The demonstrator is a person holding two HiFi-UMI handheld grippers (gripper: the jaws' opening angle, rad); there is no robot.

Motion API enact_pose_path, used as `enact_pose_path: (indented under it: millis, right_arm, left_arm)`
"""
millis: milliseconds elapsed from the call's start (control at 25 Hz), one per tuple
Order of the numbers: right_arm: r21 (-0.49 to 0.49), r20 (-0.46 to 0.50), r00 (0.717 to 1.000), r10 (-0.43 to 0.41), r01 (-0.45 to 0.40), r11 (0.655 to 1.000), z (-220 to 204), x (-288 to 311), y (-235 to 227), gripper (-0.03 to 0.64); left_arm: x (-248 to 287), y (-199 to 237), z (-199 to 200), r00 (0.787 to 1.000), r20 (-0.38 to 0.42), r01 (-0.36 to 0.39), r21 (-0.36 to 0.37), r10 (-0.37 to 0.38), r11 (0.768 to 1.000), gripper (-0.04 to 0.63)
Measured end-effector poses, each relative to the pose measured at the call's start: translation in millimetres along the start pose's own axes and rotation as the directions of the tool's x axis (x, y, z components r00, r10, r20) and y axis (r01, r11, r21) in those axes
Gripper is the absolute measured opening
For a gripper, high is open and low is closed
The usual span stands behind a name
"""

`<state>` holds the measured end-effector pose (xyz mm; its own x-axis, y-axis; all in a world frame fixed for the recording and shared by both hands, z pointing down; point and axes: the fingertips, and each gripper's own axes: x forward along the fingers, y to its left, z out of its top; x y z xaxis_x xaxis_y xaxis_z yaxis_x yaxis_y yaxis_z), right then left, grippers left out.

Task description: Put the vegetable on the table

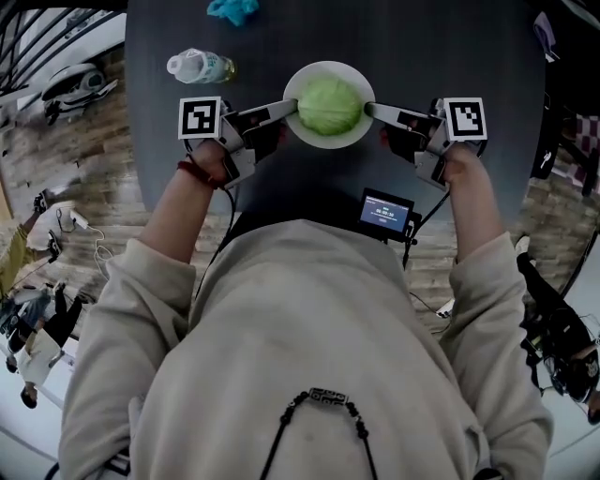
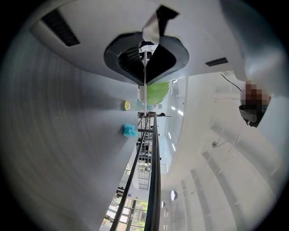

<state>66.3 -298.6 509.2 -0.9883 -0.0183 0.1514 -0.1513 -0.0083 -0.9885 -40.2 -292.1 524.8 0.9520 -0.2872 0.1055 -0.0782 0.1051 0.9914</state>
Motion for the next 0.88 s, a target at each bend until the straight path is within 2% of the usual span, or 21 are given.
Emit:
enact_pose_path:
  millis: [440, 880]
  right_arm:
    - [-0.001, 0.022, 1.000, 0.015, -0.015, 1.000, -3, -1, -23, 0.028]
    - [0.042, 0.020, 0.999, -0.033, 0.033, 0.999, -8, 6, -62, 0.028]
  left_arm:
    - [7, 20, -1, 0.999, 0.009, 0.034, 0.032, -0.035, 0.999, 0.023]
    - [9, 63, -1, 0.999, -0.004, -0.054, 0.011, 0.054, 0.999, 0.018]
